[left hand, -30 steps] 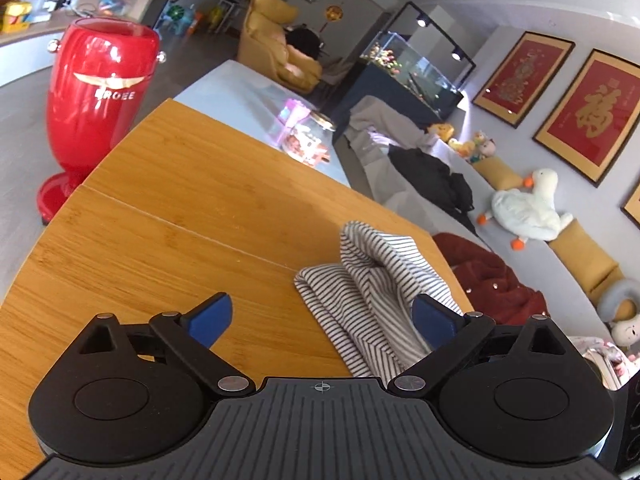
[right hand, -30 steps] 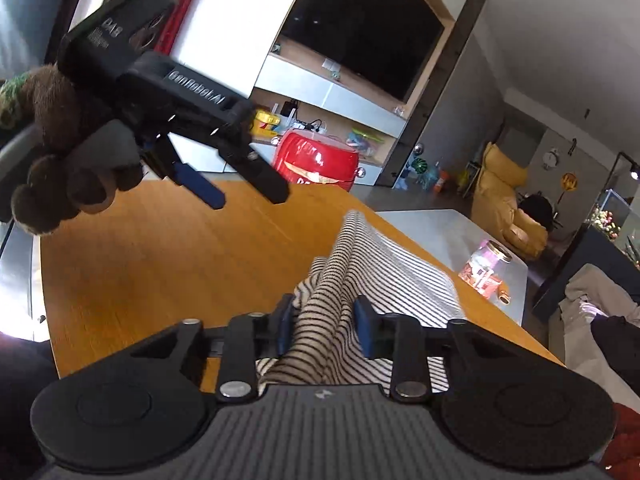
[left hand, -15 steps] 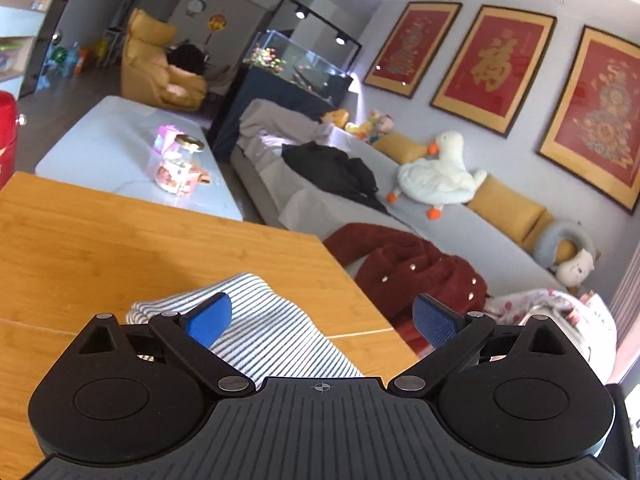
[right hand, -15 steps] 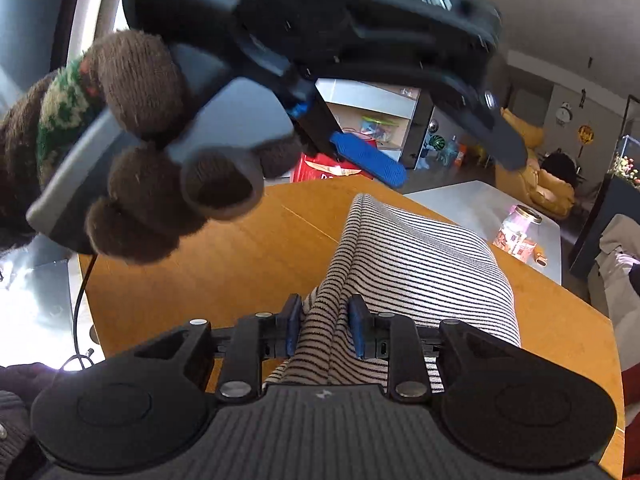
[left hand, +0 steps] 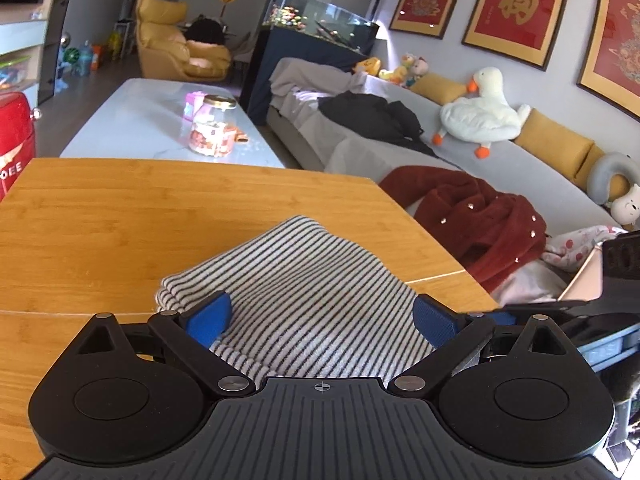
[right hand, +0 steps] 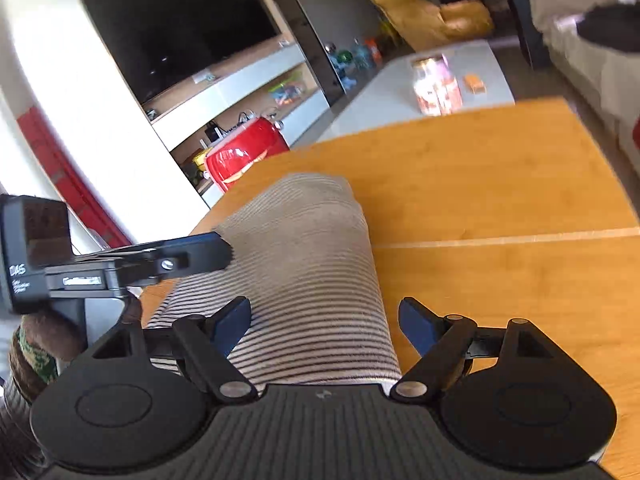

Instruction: Fold clothes

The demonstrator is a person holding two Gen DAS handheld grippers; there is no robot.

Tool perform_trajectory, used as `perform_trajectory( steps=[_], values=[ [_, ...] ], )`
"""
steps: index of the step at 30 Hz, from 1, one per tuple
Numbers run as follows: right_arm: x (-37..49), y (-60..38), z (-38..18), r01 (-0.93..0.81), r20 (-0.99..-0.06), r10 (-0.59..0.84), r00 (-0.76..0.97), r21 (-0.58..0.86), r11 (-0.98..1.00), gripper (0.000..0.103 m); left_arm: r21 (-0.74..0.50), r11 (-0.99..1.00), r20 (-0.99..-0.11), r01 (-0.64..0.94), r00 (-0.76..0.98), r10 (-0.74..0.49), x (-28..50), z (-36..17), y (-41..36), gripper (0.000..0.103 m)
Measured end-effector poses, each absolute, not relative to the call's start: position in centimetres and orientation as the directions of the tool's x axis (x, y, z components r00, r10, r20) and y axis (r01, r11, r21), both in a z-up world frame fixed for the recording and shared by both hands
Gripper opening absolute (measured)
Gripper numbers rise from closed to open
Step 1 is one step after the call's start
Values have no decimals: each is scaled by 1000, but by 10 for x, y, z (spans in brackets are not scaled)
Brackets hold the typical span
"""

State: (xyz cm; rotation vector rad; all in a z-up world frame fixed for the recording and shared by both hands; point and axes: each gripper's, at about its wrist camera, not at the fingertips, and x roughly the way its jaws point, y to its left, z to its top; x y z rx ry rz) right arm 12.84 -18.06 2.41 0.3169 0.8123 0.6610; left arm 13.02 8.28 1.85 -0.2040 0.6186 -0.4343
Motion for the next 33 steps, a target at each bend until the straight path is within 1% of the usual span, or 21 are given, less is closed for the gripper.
perform_trajectory(
  steps=[2, 4, 5, 6, 8, 9, 11, 13, 14, 16, 18, 19, 21, 24, 26, 27, 28, 30, 33],
  values=[
    [130, -180, 9, -395, -545, 692, 473, 571, 720, 82, -309, 893, -522, 327, 726, -447, 130, 17, 86, 100],
    [121, -177, 10, -406, -539, 699, 471, 571, 713, 78, -308, 895, -531, 321, 723, -442, 131, 15, 88, 100],
    [115, -175, 15, -423, -539, 694, 477, 552, 719, 72, -309, 897, -534, 317, 722, -440, 133, 14, 88, 100],
    [111, -174, 22, -444, -532, 694, 484, 534, 719, 62, -309, 898, -537, 312, 722, -436, 134, 13, 89, 100],
    [101, -174, 39, -506, -503, 719, 480, 511, 695, 56, -309, 903, -541, 299, 725, -426, 138, 11, 91, 101],
    [96, -171, 45, -526, -500, 720, 481, 493, 693, 56, -321, 900, -539, 294, 725, -429, 141, 9, 94, 103],
    [94, -162, 47, -536, -529, 691, 493, 440, 720, 56, -371, 882, -522, 291, 720, -457, 147, 7, 103, 102],
    [94, -164, 37, -515, -548, 674, 495, 441, 736, 57, -408, 873, -492, 267, 741, -457, 143, 15, 115, 101],
    [94, -164, 32, -504, -557, 666, 496, 440, 743, 60, -425, 869, -474, 252, 756, -451, 140, 20, 122, 101],
    [95, -166, 23, -482, -575, 649, 497, 440, 758, 62, -458, 860, -443, 224, 781, -440, 132, 29, 135, 101],
    [95, -167, 18, -473, -578, 641, 506, 435, 766, 69, -488, 848, -426, 205, 792, -437, 117, 34, 145, 101],
    [96, -166, 16, -474, -575, 638, 512, 430, 768, 71, -504, 840, -426, 201, 788, -445, 111, 35, 148, 101],
    [99, -164, 14, -481, -572, 634, 520, 417, 771, 75, -527, 824, -454, 211, 749, -482, 105, 25, 142, 101],
    [100, -162, 12, -489, -570, 628, 531, 399, 776, 77, -517, 830, -494, 211, 718, -490, 107, 7, 126, 101],
    [99, -163, 11, -493, -566, 622, 541, 386, 780, 80, -507, 835, -503, 215, 712, -489, 114, -1, 117, 95],
    [98, -164, 10, -492, -563, 622, 544, 387, 780, 81, -497, 840, -505, 217, 715, -484, 118, -2, 113, 78],
    [97, -166, 9, -490, -559, 624, 546, 391, 779, 81, -477, 849, -498, 229, 725, -476, 120, 0, 109, 74],
    [98, -169, 7, -481, -548, 627, 553, 404, 778, 81, -434, 855, -460, 284, 746, -482, 120, 12, 101, 72],
    [100, -172, 4, -474, -537, 631, 560, 417, 776, 82, -409, 823, -378, 395, 748, -546, 116, 29, 93, 74]
  ],
)
